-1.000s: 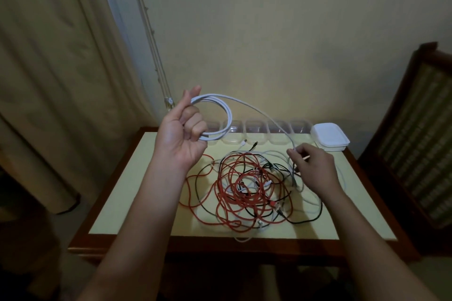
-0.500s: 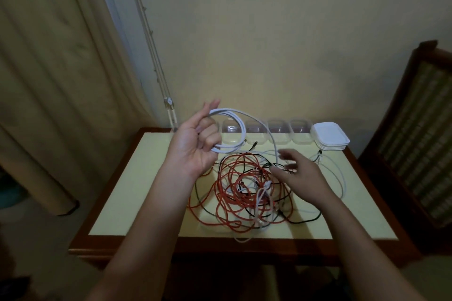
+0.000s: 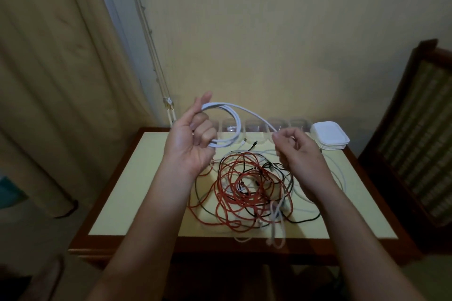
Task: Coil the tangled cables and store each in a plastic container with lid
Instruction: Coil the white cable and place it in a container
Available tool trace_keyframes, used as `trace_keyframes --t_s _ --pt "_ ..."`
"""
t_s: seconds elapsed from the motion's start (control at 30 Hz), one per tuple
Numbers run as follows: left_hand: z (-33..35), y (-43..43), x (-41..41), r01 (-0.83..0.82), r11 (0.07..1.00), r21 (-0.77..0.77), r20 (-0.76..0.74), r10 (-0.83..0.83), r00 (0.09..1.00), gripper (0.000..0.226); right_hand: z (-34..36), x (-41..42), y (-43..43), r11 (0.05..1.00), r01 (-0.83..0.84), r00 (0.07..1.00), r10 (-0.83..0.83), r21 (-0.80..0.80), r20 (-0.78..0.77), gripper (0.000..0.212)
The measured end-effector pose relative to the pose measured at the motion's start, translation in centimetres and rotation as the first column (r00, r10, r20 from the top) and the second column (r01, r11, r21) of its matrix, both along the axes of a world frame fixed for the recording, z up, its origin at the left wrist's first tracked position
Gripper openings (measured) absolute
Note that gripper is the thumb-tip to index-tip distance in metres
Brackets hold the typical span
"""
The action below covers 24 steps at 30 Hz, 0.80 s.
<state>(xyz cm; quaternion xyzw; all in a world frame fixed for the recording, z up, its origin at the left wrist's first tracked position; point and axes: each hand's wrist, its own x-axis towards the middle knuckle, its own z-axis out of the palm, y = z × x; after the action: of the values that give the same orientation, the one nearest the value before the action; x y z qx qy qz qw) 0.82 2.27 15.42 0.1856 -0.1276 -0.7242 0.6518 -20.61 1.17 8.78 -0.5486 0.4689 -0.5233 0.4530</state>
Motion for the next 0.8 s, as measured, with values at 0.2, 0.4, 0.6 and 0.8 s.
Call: trace_keyframes --t_s 0.2,0.4,0.6,0.8 --pt "0.3 -0.3 3.0 -0.163 0.985 -0.055 -0.137 0.155 0.978 0.026 -2.4 -2.4 0.0 0.99 0.141 0.983 -0.137 0.029 -0.12 0.015" --pt "-0.1 -0.3 1.8 -0.263 0.963 -0.051 0.048 0.265 0.963 0.041 -2.1 -2.7 0.6 0.953 0.12 0.826 -0.252 -0.279 -0.504 0.018" --pt "-0.3 0.3 -0.6 -0.22 0.951 -0.216 0.568 0.306 0.764 0.028 -0.5 -1.5 1.1 0.892 -0.119 0.732 -0.218 -0.436 -0.646 0.018" --pt "-1.8 1.5 -3.4 0.101 0.974 -0.202 0.878 0.135 0.459 0.034 2.1 0.5 2.3 0.892 -0.157 0.858 -0.09 -0.424 -0.506 0.028"
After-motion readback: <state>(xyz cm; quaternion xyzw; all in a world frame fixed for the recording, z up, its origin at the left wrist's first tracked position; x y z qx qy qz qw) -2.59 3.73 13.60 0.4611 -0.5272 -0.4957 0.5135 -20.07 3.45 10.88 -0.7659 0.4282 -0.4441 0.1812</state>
